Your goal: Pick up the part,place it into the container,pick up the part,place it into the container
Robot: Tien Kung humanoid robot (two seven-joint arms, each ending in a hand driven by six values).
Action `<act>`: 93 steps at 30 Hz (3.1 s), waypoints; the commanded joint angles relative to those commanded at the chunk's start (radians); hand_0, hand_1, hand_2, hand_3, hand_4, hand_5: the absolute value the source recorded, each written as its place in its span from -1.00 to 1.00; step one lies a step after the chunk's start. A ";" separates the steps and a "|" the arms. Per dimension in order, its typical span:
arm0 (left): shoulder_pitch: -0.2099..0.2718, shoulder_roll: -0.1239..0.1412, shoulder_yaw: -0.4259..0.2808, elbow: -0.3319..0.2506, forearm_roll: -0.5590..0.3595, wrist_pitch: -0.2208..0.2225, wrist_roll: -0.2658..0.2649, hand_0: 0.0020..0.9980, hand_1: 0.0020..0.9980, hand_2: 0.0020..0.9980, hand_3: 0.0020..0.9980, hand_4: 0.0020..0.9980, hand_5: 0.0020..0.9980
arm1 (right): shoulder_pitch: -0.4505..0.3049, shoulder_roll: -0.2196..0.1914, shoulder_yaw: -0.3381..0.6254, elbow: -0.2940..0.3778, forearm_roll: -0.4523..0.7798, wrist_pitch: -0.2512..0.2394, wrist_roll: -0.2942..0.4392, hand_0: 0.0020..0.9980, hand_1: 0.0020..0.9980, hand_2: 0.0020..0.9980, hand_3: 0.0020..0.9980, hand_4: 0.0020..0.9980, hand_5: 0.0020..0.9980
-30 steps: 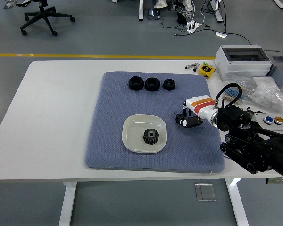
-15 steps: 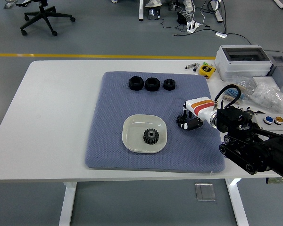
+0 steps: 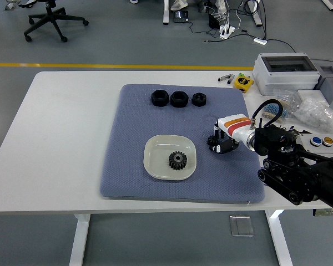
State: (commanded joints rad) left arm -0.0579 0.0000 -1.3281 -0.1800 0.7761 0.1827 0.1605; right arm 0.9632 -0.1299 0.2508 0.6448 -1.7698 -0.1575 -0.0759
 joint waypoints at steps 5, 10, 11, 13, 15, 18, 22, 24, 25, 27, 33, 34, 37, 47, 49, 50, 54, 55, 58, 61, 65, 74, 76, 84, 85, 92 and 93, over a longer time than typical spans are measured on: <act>0.000 0.000 -0.002 0.000 0.005 0.000 0.002 0.74 0.68 0.72 0.22 0.12 0.37 | 0.009 0.009 -0.004 -0.014 -0.008 0.016 -0.014 -0.44 -0.13 0.07 -0.02 0.63 0.03; 0.001 0.000 -0.002 0.000 0.007 0.001 0.003 0.74 0.68 0.72 0.22 0.12 0.37 | 0.012 0.014 -0.008 -0.021 -0.001 0.020 -0.015 -0.44 -0.13 0.07 -0.02 0.63 0.03; 0.001 0.000 -0.001 0.000 0.007 0.001 0.003 0.74 0.68 0.72 0.23 0.13 0.37 | 0.012 0.016 -0.008 -0.022 -0.002 0.021 -0.016 -0.43 -0.13 0.07 -0.02 0.65 0.00; 0.002 0.000 0.000 0.000 0.007 0.001 0.004 0.74 0.68 0.72 0.23 0.13 0.37 | 0.012 0.018 -0.008 -0.025 0.002 0.021 -0.016 -0.43 -0.13 0.07 -0.02 0.65 0.00; 0.001 0.000 0.001 0.000 0.008 -0.001 0.006 0.74 0.68 0.72 0.23 0.13 0.37 | 0.013 0.020 -0.006 -0.026 0.003 0.019 -0.015 -0.43 -0.13 0.07 -0.02 0.65 0.00; 0.001 0.000 0.001 0.000 0.010 -0.003 0.008 0.74 0.68 0.72 0.23 0.13 0.37 | 0.014 0.022 -0.004 -0.025 0.008 0.014 -0.010 -0.42 -0.13 0.07 -0.03 0.65 0.01; 0.000 0.000 0.001 0.000 0.012 -0.003 0.009 0.74 0.68 0.72 0.23 0.13 0.37 | 0.013 0.028 -0.005 -0.022 0.008 0.009 -0.001 -0.42 -0.13 0.07 -0.03 0.65 0.01; 0.000 0.000 0.004 0.000 0.010 -0.003 0.009 0.74 0.68 0.72 0.23 0.13 0.37 | 0.012 0.030 -0.007 -0.022 0.008 0.005 0.002 -0.44 -0.16 0.03 -0.06 0.55 0.05; -0.001 0.000 0.005 0.000 0.009 -0.002 0.009 0.74 0.68 0.72 0.23 0.13 0.37 | 0.011 0.031 -0.008 -0.022 0.007 0.003 0.004 -0.44 -0.16 0.03 -0.06 0.55 0.05; -0.002 0.000 0.006 0.000 0.007 -0.002 0.009 0.74 0.68 0.72 0.23 0.13 0.37 | 0.009 0.032 -0.009 -0.023 0.010 0.002 0.007 -0.44 -0.16 0.03 -0.06 0.55 0.05; -0.004 0.000 0.013 0.000 -0.003 -0.002 0.007 0.74 0.68 0.72 0.23 0.12 0.37 | 0.005 0.029 -0.012 -0.030 0.015 0.014 0.003 -0.51 -0.23 -0.04 -0.07 0.38 0.06; -0.004 0.000 0.013 0.000 -0.002 -0.002 0.006 0.74 0.68 0.72 0.23 0.12 0.37 | 0.005 0.028 -0.012 -0.031 0.016 0.014 0.003 -0.51 -0.23 -0.04 -0.07 0.38 0.06; -0.003 0.000 0.013 0.000 -0.003 -0.002 0.006 0.74 0.69 0.73 0.23 0.12 0.37 | 0.004 0.024 -0.009 -0.029 0.018 0.010 0.004 -0.62 -0.31 -0.10 -0.13 0.34 0.08; 0.000 0.000 0.009 0.000 0.000 -0.002 0.007 0.74 0.69 0.73 0.23 0.13 0.37 | 0.006 0.012 0.001 -0.017 0.029 0.021 0.001 -0.79 -0.47 -0.23 -0.23 0.37 0.06; 0.000 0.000 0.008 0.000 0.001 -0.002 0.007 0.74 0.69 0.73 0.23 0.13 0.37 | 0.005 0.010 0.004 -0.013 0.029 0.025 0.002 -0.79 -0.47 -0.23 -0.23 0.37 0.06; 0.001 0.000 0.008 0.000 0.001 -0.002 0.007 0.74 0.69 0.73 0.23 0.13 0.37 | 0.005 0.008 0.006 -0.009 0.028 0.026 0.002 -0.79 -0.47 -0.23 -0.23 0.37 0.06; 0.004 0.000 0.004 0.000 0.002 -0.002 0.005 0.74 0.69 0.73 0.22 0.13 0.37 | 0.007 -0.002 0.022 0.012 0.021 0.028 0.002 -0.81 -0.48 -0.23 -0.24 0.33 0.04; 0.004 0.000 0.004 0.000 0.003 -0.002 0.005 0.74 0.69 0.73 0.22 0.13 0.37 | 0.008 -0.006 0.027 0.019 0.019 0.028 0.002 -0.81 -0.48 -0.23 -0.24 0.33 0.04; 0.007 0.000 -0.001 0.000 0.006 -0.003 0.005 0.74 0.69 0.73 0.22 0.13 0.37 | 0.009 -0.023 0.049 0.054 0.003 0.030 -0.001 -0.81 -0.48 -0.23 -0.24 0.33 0.04; 0.009 0.000 -0.003 0.000 0.009 -0.003 0.005 0.74 0.69 0.73 0.22 0.12 0.37 | 0.010 -0.036 0.063 0.088 -0.014 0.031 -0.002 -0.81 -0.49 -0.23 -0.25 0.27 0.04; 0.013 0.000 -0.004 0.000 0.010 -0.004 0.006 0.74 0.68 0.73 0.22 0.12 0.37 | 0.007 -0.063 0.091 0.169 -0.063 0.039 -0.014 -0.82 -0.49 -0.23 -0.26 0.26 0.05; 0.018 0.000 -0.014 0.000 0.015 -0.002 0.009 0.74 0.68 0.72 0.22 0.12 0.37 | -0.007 -0.094 0.076 0.427 -0.154 0.063 -0.054 -0.81 -0.50 -0.24 -0.25 0.28 0.04; 0.018 0.000 -0.010 0.000 0.010 -0.002 0.009 0.74 0.68 0.72 0.22 0.12 0.37 | -0.010 -0.088 0.058 0.460 -0.162 0.066 -0.058 -0.81 -0.50 -0.24 -0.25 0.28 0.04; 0.012 0.000 0.003 0.000 -0.005 -0.002 0.007 0.75 0.68 0.72 0.22 0.12 0.37 | -0.014 -0.046 0.008 0.451 -0.176 0.053 -0.067 -0.79 -0.46 -0.20 -0.21 0.38 -0.04; 0.010 0.000 0.005 0.000 -0.008 -0.002 0.007 0.75 0.68 0.72 0.22 0.12 0.37 | -0.013 -0.039 0.005 0.442 -0.175 0.045 -0.068 -0.79 -0.46 -0.20 -0.21 0.38 -0.04; 0.001 0.000 0.020 0.000 -0.024 -0.001 0.005 0.75 0.68 0.72 0.22 0.12 0.37 | -0.010 -0.015 -0.004 0.379 -0.188 0.041 -0.068 -0.78 -0.45 -0.16 -0.15 0.56 -0.13; 0.001 0.000 0.020 0.000 -0.024 -0.001 0.005 0.75 0.68 0.72 0.22 0.12 0.37 | -0.011 -0.014 -0.005 0.373 -0.187 0.043 -0.067 -0.78 -0.45 -0.16 -0.15 0.56 -0.13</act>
State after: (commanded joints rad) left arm -0.0571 0.0000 -1.3081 -0.1800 0.7524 0.1813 0.1653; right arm 0.9522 -0.1443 0.2462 1.0174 -1.9573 -0.1142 -0.1425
